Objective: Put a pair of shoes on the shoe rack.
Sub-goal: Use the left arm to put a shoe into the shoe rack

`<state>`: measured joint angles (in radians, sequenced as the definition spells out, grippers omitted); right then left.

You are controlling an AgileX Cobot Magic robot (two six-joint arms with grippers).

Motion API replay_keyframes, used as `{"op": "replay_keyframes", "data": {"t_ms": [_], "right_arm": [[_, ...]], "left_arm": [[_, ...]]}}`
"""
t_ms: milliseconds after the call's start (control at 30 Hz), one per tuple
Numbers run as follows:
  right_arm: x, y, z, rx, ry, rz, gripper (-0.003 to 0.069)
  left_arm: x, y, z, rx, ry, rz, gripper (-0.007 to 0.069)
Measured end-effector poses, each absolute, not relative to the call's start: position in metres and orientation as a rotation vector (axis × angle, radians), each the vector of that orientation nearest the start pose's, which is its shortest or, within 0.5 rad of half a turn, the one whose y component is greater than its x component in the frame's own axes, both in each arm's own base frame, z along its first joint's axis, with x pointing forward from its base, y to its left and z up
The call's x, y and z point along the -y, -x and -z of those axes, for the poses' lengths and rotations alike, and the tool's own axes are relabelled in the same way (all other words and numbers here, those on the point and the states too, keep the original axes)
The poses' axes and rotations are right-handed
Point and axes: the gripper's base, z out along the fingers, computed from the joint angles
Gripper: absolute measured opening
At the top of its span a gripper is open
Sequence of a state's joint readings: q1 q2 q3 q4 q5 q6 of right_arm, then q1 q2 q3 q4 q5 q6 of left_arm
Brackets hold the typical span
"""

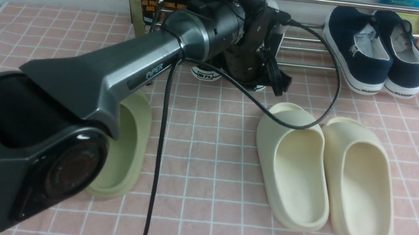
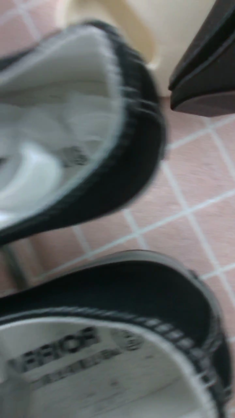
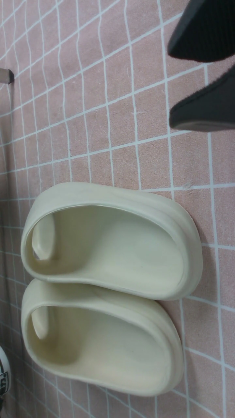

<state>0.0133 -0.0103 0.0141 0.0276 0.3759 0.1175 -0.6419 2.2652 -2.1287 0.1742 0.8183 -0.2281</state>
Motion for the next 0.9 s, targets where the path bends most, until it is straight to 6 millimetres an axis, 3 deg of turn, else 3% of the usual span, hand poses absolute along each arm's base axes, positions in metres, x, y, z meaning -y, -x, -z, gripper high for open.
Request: {"op": "replay_keyframes", "data": {"t_ms": [200, 567, 733, 900], "right_arm": [[-0.002, -0.052, -0.175, -1.861, -0.114, -0.118, 0.0239], [-0.002, -0.052, -0.175, -1.861, -0.114, -0.118, 0.0239], [-0.002, -0.052, -0.175, -1.861, -0.114, -0.118, 0.0239], [-0.002, -0.052, -0.175, -1.861, -0.114, -0.118, 0.0239]], "left_arm": [[0.305, -0.427, -0.261, -2.313, -0.484, 0.223, 0.0002], [0.3, -0.427, -0.265, -2.315, -0.49, 0.163, 0.0005], [0.274, -0.404, -0.298, -2.447, -0.557, 0.009, 0.0007], [0.253, -0.412, -0.298, -2.51, -0.514, -0.06, 0.0008]]}}
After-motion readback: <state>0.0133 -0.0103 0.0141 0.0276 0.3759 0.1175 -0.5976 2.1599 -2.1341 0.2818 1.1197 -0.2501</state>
